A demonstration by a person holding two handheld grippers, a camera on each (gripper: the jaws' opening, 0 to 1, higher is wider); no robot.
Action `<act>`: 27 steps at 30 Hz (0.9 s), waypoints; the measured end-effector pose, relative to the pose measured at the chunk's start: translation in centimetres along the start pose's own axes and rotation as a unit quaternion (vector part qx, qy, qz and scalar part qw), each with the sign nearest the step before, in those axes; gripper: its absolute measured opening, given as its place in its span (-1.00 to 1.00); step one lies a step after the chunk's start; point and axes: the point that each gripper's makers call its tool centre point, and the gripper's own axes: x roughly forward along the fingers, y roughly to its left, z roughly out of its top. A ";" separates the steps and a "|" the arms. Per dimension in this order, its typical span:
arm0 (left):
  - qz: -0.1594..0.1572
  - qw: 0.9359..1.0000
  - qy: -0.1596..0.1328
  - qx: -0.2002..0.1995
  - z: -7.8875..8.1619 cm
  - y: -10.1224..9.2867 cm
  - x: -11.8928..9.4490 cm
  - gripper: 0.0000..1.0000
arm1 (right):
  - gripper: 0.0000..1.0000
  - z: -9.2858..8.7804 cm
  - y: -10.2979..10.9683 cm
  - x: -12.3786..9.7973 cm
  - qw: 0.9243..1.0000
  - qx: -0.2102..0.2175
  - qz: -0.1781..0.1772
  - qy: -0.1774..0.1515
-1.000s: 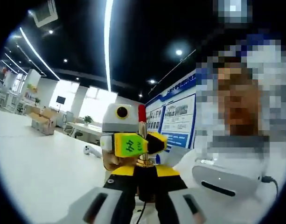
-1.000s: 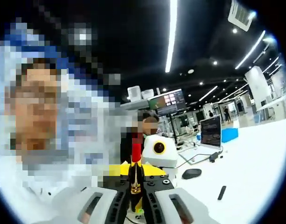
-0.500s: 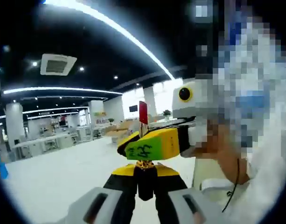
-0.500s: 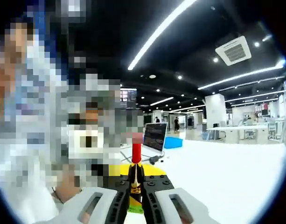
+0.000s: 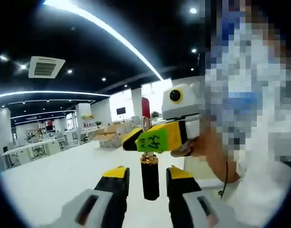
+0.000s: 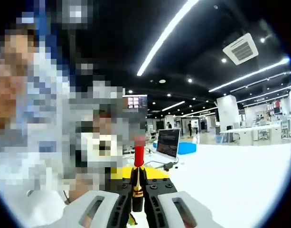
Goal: Unscrew the lipstick cap, remove the lipstick, and put the cap back on the lipstick
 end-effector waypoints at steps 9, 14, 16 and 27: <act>-0.152 0.984 -0.039 -0.079 1.2 -4.1 -0.8 -0.17 | -0.88 -0.1 3.2 0.2 0.995 0.043 0.089 0.002; -0.210 0.970 -0.060 -0.109 2.1 -5.5 -1.8 -0.41 | -0.88 -0.1 4.8 0.2 0.990 0.055 0.132 0.005; -0.223 0.966 -0.065 -0.117 2.4 -5.7 -2.1 -0.48 | -0.88 -0.2 5.4 0.2 0.988 0.059 0.144 0.006; -0.279 0.944 -0.073 -0.158 2.9 -7.2 -3.1 -0.66 | -0.88 -0.2 7.7 0.1 0.975 0.083 0.206 -0.002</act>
